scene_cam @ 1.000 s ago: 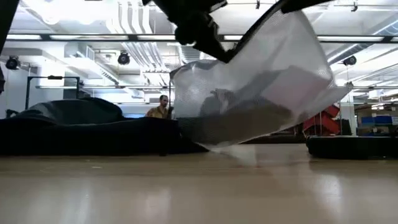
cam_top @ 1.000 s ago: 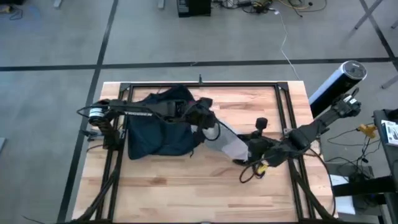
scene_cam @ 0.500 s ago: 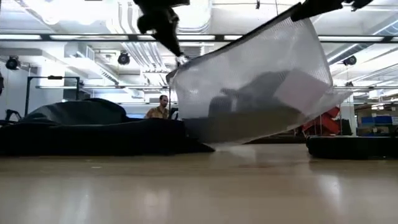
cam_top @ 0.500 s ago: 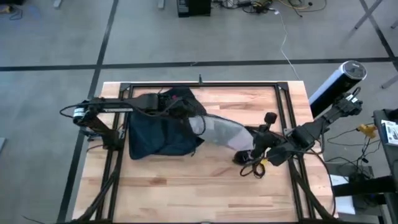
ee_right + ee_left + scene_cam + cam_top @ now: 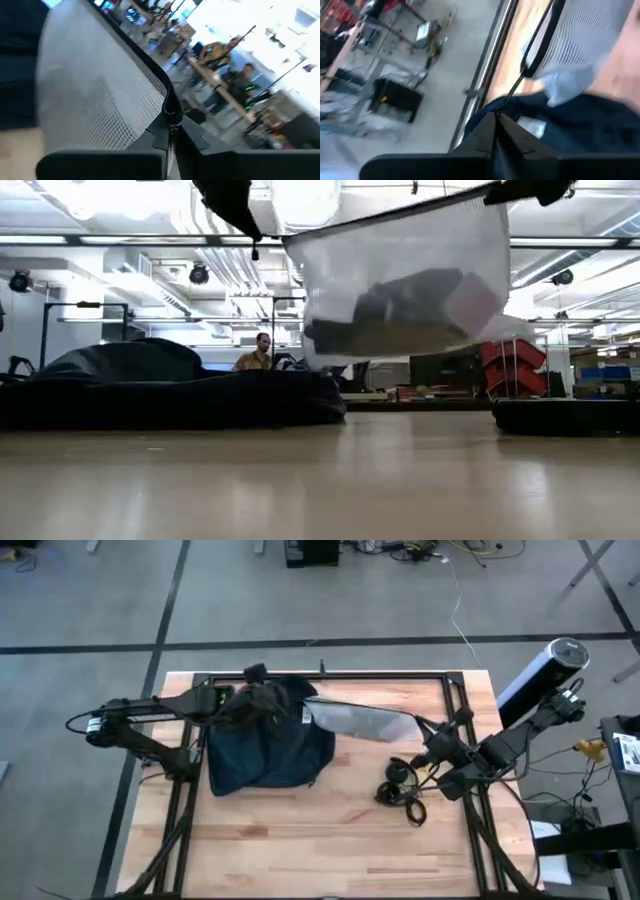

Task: Unpack backpack
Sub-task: Open the white zipper pouch, then remove the white calculator from the white zipper pouch

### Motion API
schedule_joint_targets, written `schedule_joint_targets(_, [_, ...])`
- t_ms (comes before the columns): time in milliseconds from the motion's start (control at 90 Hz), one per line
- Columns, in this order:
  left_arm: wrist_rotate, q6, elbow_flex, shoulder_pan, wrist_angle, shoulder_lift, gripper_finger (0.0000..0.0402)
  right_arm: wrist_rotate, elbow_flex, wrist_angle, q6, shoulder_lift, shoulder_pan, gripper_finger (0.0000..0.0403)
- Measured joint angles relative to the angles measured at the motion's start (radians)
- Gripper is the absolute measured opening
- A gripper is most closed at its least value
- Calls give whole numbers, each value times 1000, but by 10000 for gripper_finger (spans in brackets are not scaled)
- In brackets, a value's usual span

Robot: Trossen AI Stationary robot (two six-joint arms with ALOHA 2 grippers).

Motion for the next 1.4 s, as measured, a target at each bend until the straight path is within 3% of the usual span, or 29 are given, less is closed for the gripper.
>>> schedule_joint_targets(200, [337, -14, -296, -12, 325, -37, 0, -233, -128, 16, 210, 30, 0, 0])
schedule_joint_targets(367, [479, -18, -494, -40, 594, -16, 0, -439, -175, 45, 320, 71, 0, 6])
schedule_joint_targets(522, [501, -19, -600, -58, 799, -8, 0, -553, -162, 72, 317, 99, 0, 57])
schedule_joint_targets(678, [500, -13, -655, -59, 983, 1, 0, -585, -57, 76, 260, 99, 0, 132])
schedule_joint_targets(778, [500, 7, -656, -59, 1060, 0, 0, -568, 8, 148, 156, 98, 0, 172])
schedule_joint_targets(889, [527, 27, -648, -59, 1110, 0, 0, -552, 13, 367, -48, 102, -6, 199])
schedule_joint_targets(1011, [533, 39, -644, -59, 1166, 3, 0, -553, -9, 592, -247, 146, -43, 210])
schedule_joint_targets(1200, [533, 40, -643, -59, 1181, 3, 0, -570, 2, 654, -389, 243, -182, 199])
schedule_joint_targets(1267, [539, 31, -648, -60, 1182, 3, 0, -649, 27, 655, -416, 261, -252, 194])
schedule_joint_targets(1400, [553, 12, -661, -60, 1179, 4, 0, -906, 100, 627, -456, 281, -405, 183])
